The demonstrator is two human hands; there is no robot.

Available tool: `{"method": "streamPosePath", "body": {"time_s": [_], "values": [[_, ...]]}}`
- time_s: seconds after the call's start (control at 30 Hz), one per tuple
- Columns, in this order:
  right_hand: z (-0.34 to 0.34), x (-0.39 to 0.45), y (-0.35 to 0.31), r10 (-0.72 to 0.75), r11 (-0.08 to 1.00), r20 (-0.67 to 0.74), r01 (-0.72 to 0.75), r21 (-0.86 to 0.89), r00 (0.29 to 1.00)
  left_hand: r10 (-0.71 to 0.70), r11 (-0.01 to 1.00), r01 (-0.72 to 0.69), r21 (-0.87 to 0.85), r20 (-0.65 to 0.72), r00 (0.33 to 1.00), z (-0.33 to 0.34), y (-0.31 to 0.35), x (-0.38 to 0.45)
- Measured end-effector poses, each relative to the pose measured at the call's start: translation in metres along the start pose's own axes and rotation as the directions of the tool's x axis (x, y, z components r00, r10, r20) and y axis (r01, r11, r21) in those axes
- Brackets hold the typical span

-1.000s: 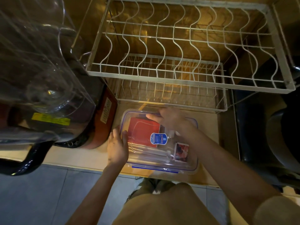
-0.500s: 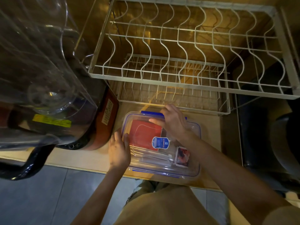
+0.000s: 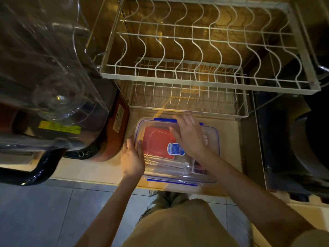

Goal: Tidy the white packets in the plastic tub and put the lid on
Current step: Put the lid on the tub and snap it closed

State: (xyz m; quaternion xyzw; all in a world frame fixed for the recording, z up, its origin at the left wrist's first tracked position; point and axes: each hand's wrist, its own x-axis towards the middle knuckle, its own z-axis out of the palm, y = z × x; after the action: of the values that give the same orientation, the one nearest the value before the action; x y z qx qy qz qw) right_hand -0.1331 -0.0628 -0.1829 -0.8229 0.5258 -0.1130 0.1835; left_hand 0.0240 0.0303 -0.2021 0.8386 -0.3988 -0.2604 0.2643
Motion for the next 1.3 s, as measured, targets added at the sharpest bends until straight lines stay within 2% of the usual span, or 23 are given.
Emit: {"method": "streamPosePath", "body": {"time_s": [0.1, 0.2, 0.33, 0.43, 0.5, 0.6, 1.03, 1.3], "values": [[0.004, -0.046, -0.009, -0.034, 0.999, -0.066, 0.034, -0.005, 0.997, 0.009, 1.0, -0.009, -0.011, 0.008, 1.0, 0.0, -0.002, 0.0], [0.012, -0.088, -0.011, -0.168, 0.983, -0.071, 0.161, -0.091, 0.983, 0.025, 0.999, -0.024, -0.03, 0.002, 1.0, 0.0, -0.006, 0.001], [0.024, -0.119, -0.006, -0.187, 0.953, 0.073, 0.199, -0.23, 0.98, 0.023, 0.998, -0.023, -0.051, 0.005, 1.0, -0.001, -0.007, 0.001], [0.03, -0.124, -0.004, -0.145, 0.902, 0.19, 0.209, -0.378, 0.971, 0.035, 0.998, -0.034, -0.059, 0.016, 0.999, -0.002, -0.007, 0.001], [0.032, -0.124, -0.006, -0.121, 0.882, 0.209, 0.202, -0.426, 0.97, 0.043, 0.997, -0.041, -0.068, 0.021, 0.999, -0.002, -0.007, 0.002], [0.033, -0.123, -0.006, -0.134, 0.86, 0.161, 0.195, -0.471, 0.978, 0.052, 0.996, -0.05, -0.071, 0.027, 0.998, -0.001, -0.009, 0.002], [0.017, -0.123, 0.003, -0.201, 0.945, 0.3, 0.265, -0.19, 0.932, 0.062, 0.997, -0.059, -0.051, 0.052, 0.997, -0.003, -0.008, 0.002], [0.014, -0.124, 0.002, -0.198, 0.967, 0.292, 0.236, -0.099, 0.936, 0.068, 0.998, -0.067, -0.013, 0.049, 0.996, -0.004, -0.006, 0.001]]}}
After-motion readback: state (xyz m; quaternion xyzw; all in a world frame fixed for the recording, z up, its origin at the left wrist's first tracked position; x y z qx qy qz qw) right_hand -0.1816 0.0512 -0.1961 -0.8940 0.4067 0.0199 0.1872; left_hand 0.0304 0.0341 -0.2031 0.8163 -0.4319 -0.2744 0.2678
